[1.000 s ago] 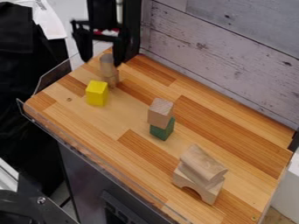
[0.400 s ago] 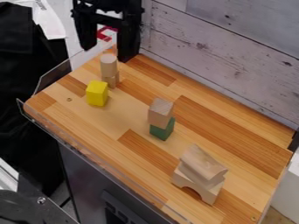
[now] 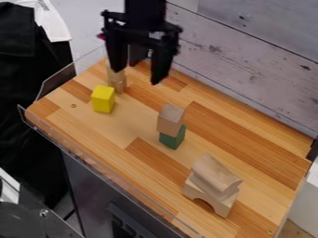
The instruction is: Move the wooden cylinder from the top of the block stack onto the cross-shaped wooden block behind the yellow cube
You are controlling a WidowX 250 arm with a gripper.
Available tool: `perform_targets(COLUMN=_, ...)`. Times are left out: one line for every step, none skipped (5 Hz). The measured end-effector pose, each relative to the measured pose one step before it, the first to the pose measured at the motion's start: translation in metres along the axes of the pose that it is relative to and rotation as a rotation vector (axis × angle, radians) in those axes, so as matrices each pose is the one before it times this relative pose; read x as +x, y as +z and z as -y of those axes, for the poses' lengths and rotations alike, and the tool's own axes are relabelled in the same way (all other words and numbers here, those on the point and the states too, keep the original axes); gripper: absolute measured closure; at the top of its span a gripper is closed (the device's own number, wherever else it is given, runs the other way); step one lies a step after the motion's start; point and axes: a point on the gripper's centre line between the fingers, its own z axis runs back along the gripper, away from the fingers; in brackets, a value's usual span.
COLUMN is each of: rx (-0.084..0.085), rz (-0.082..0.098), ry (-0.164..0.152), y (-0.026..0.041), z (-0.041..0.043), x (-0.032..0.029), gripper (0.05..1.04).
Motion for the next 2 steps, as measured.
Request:
perform_targets(rx=0.0105, rz=0.0243, ry=0.0015, y=-0.00757, z=0.01066, x=0.00311, gripper=0.083)
perform_targets(rx=0.0027, rz=0.0099, ry=0.0244, y=-0.01104, z=0.00314, x=0.00471, gripper=0.083)
